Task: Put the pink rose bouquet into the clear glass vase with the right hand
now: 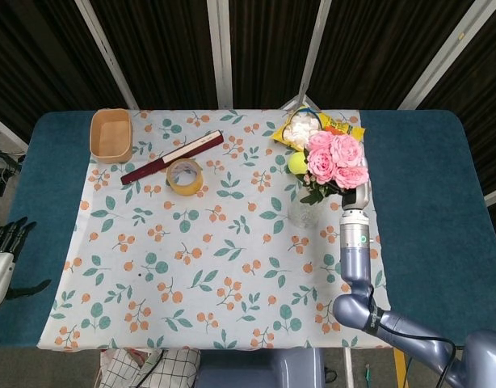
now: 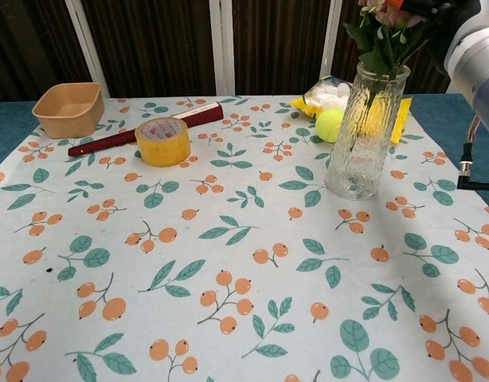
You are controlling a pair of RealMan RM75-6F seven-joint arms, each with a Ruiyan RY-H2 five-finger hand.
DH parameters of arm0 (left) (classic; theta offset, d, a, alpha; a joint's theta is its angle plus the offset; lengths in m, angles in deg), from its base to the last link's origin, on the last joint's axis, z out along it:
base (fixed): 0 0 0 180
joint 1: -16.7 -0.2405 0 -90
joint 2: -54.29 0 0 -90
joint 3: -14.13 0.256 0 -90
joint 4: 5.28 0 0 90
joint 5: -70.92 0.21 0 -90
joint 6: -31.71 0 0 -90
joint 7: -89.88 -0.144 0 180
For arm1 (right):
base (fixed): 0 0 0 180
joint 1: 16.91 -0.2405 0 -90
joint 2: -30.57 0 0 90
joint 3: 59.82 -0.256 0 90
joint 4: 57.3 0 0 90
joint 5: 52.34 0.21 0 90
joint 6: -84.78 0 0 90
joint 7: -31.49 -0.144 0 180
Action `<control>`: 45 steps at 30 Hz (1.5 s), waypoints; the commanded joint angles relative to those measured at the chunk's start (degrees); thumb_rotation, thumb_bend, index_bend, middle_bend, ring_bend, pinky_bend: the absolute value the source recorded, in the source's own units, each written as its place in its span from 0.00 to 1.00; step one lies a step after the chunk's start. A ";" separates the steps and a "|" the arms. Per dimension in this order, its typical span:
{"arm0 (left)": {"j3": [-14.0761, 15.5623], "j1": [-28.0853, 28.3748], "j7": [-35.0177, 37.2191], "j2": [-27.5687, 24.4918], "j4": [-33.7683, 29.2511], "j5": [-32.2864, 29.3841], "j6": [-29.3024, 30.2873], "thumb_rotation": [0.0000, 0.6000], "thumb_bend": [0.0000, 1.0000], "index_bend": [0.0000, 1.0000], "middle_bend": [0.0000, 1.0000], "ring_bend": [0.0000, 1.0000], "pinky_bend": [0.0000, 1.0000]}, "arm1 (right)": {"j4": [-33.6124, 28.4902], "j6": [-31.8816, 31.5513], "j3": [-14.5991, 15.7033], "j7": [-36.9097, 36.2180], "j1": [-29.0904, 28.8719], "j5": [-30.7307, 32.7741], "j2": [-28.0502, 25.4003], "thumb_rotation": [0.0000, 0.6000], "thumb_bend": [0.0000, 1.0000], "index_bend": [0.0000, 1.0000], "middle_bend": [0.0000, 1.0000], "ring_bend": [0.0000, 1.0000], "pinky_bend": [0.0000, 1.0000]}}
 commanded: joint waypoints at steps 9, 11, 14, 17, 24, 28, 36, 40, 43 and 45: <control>0.06 -0.08 0.30 -0.02 0.14 0.38 0.36 1.00 0.00 0.00 0.00 0.00 0.00 | -2.18 1.09 2.00 1.43 1.41 -1.35 -1.31 1.00 0.25 0.00 0.01 0.00 0.00; 0.09 -0.09 0.38 0.00 0.21 0.49 0.43 1.00 0.00 0.00 0.00 0.00 0.00 | -2.96 1.47 2.34 1.42 1.87 -1.57 -1.90 1.00 0.24 0.00 0.00 0.00 0.00; 0.12 -0.10 0.53 -0.02 0.24 0.64 0.51 1.00 0.00 0.00 0.00 0.00 0.00 | -4.06 1.53 2.96 1.67 2.51 -2.45 -2.91 1.00 0.23 0.00 0.00 0.00 0.00; 0.15 -0.13 0.69 -0.03 0.28 0.78 0.60 1.00 0.00 0.00 0.00 0.00 0.00 | -5.93 1.37 3.46 1.83 3.42 -3.38 -4.39 1.00 0.22 0.00 0.00 0.00 0.00; 0.16 -0.18 0.93 0.02 0.34 1.03 0.88 1.00 0.00 0.00 0.00 0.00 0.00 | -12.59 -0.23 3.22 2.77 5.79 -5.10 -8.70 1.00 0.23 0.00 0.00 0.00 0.00; 0.16 -0.21 0.92 0.06 0.35 1.13 1.02 1.00 0.00 0.00 0.00 0.00 0.00 | -16.87 -0.70 2.58 4.06 6.83 -5.72 -11.87 1.00 0.22 0.00 0.00 0.00 0.00; 0.20 -0.20 1.05 0.08 0.31 1.42 1.17 1.00 0.00 0.00 0.00 0.00 0.00 | -20.74 2.08 4.83 7.05 8.45 -3.59 -15.39 1.00 0.23 0.00 0.00 0.00 0.00; 0.28 -0.17 0.96 0.13 0.34 1.78 1.32 1.00 0.00 0.00 0.00 0.00 0.00 | -18.93 3.16 4.19 8.08 7.11 -1.68 -14.28 1.00 0.23 0.00 0.00 0.00 0.00; 0.23 -0.12 1.08 0.16 0.38 1.68 1.23 1.00 0.00 0.00 0.00 0.00 0.00 | -17.55 3.90 3.03 9.05 5.87 0.02 -13.69 1.00 0.23 0.00 0.00 0.00 0.00; 0.23 -0.08 1.20 0.11 0.36 1.58 1.08 1.00 0.00 0.00 0.00 0.00 0.00 | -16.79 4.55 2.31 9.59 5.18 1.13 -13.61 1.00 0.21 0.00 0.00 0.00 0.00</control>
